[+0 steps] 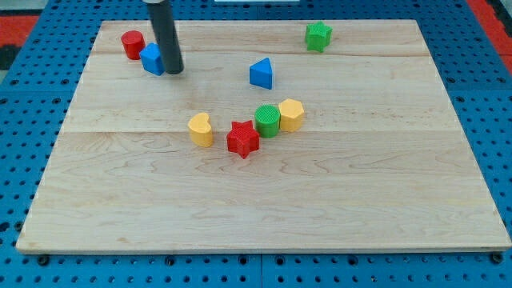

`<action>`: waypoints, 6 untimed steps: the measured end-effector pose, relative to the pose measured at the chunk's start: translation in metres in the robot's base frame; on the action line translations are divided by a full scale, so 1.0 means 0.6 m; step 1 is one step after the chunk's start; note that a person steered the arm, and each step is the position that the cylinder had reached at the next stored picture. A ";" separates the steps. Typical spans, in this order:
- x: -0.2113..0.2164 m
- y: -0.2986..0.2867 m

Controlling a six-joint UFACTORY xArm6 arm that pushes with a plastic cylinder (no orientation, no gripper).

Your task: Push the blue cube into the red circle

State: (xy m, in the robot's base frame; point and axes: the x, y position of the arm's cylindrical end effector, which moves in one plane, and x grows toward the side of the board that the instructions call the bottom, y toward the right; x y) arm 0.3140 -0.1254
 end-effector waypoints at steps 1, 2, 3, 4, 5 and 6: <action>-0.021 0.001; -0.011 -0.006; -0.008 -0.015; -0.003 -0.015; 0.021 -0.028; 0.014 -0.058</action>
